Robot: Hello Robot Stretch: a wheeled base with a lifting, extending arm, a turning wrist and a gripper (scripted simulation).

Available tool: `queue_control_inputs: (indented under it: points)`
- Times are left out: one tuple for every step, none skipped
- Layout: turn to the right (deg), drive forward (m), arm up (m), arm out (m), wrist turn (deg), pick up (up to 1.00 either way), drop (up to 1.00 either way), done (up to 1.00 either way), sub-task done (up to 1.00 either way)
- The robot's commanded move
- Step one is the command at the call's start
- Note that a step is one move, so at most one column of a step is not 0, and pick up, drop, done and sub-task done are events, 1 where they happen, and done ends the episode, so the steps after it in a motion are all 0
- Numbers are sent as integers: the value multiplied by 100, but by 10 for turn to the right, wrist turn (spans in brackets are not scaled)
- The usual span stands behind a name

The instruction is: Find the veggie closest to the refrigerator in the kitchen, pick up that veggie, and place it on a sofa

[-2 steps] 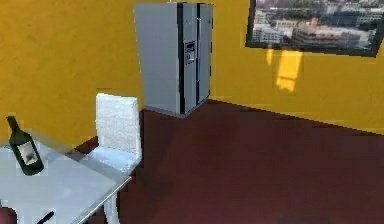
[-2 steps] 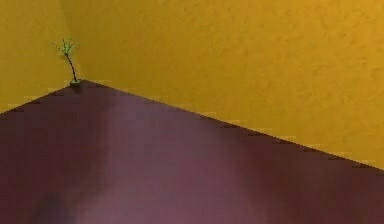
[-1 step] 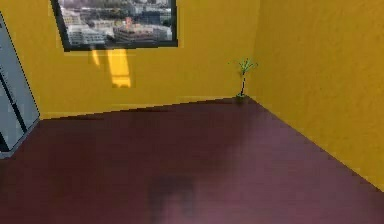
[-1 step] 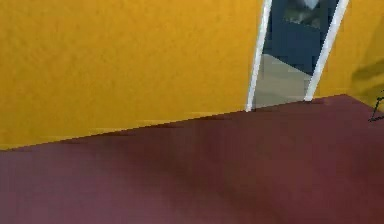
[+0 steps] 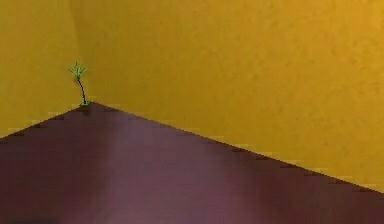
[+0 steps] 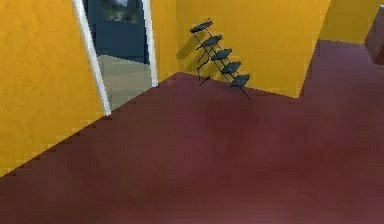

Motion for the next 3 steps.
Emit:
queue_control_inputs:
  points:
    - [180, 0, 0, 0, 0, 0, 0, 0, 0]
    - [0, 10, 0, 0, 0, 0, 0, 0, 0]
    - [-450, 0, 0, 0, 0, 0, 0, 0, 0]
